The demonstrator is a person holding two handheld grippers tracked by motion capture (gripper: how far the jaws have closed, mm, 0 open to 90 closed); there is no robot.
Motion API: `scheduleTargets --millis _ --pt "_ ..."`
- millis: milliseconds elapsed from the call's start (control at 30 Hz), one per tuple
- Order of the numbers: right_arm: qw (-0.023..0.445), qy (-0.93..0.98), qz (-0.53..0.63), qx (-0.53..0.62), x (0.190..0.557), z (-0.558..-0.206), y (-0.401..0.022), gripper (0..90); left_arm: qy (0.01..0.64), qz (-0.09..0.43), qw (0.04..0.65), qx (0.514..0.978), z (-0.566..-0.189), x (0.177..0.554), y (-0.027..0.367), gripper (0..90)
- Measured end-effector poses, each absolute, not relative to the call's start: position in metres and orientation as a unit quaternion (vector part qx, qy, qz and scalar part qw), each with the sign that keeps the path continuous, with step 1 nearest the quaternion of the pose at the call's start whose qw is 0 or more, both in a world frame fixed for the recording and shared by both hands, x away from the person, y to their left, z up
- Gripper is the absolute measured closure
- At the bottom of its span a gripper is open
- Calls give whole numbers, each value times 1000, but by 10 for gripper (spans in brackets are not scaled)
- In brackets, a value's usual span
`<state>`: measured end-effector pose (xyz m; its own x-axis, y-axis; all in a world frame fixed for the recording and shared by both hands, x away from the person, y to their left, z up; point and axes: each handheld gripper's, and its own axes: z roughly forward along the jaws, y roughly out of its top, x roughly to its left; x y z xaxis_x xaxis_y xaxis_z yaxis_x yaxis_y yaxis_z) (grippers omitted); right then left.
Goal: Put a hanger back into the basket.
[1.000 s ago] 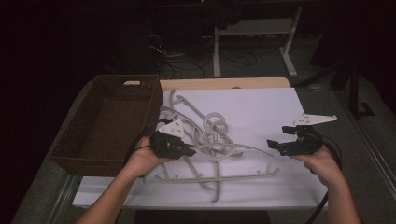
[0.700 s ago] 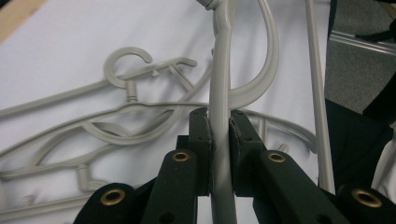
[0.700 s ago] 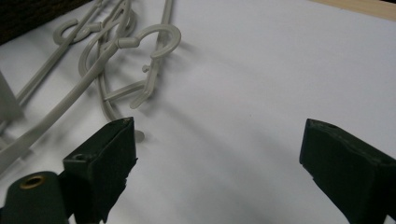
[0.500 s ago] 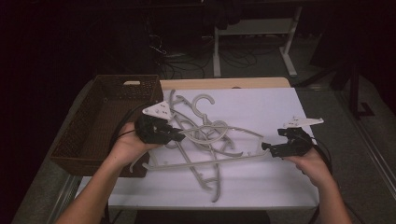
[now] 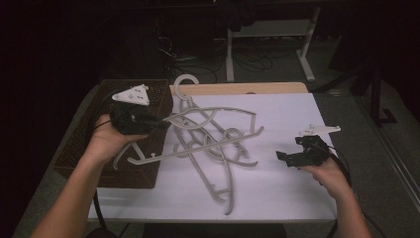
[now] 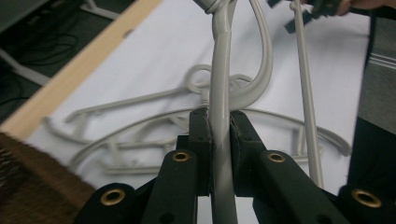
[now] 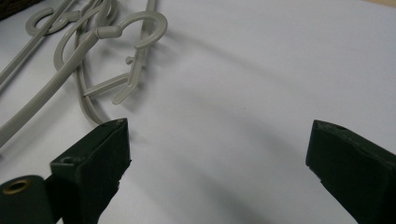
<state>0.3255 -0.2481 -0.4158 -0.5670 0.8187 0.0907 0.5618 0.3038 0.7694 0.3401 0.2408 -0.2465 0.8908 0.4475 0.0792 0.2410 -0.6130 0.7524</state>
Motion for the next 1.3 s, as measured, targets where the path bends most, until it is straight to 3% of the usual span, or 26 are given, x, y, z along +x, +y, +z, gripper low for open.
scheduleTargets --millis 733,1300 --pt "154 796 392 435 327 -421 -242 44 292 216 383 849 -230 358 352 820" --pt "148 800 388 433 327 -424 -232 36 379 258 358 813 -258 380 426 820"
